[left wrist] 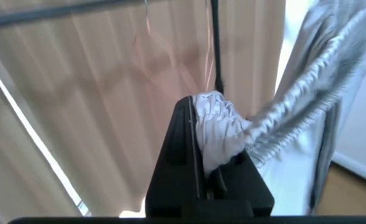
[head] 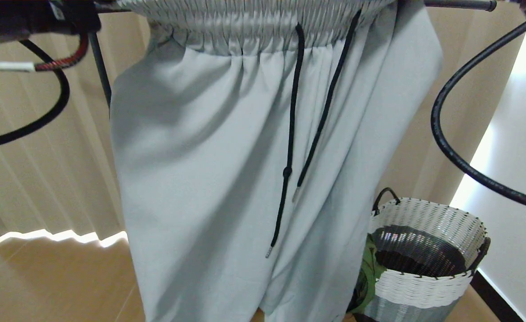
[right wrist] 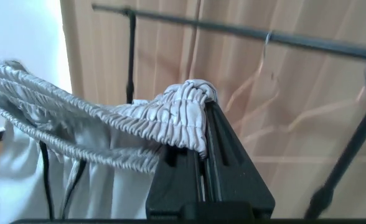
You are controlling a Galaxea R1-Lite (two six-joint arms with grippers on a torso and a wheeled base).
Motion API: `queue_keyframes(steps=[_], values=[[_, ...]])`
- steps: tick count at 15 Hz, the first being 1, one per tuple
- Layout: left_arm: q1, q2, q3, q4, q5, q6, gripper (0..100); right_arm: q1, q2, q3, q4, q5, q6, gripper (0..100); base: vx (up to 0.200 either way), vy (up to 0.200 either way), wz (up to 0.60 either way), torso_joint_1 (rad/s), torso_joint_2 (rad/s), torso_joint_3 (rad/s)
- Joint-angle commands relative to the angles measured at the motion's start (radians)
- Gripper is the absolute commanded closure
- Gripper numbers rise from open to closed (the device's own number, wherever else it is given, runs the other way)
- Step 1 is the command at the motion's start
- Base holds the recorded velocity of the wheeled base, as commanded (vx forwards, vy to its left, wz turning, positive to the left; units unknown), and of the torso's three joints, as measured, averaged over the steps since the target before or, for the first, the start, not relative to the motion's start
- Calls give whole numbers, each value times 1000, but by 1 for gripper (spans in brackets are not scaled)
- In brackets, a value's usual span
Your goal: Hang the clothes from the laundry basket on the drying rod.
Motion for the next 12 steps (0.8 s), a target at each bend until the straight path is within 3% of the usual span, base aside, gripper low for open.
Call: queue_keyframes(steps=[1, 3, 6, 12], values=[[1, 35, 71, 5, 10, 44, 100, -4, -24, 109, -3, -4, -4, 100, 0, 0, 0, 0, 0, 0], [3, 41, 155, 11, 45, 104, 100, -21, -41, 190, -3, -24, -6, 100, 0, 0, 0, 0, 0, 0], [-3, 49, 204, 6, 80, 115, 100, -22, -74, 276, -4, -73, -4, 100, 0, 0, 0, 0, 0, 0], [4, 101, 134, 18, 94, 116, 100, -41, -164, 411, -6, -112, -4, 100, 0, 0, 0, 0, 0, 0]])
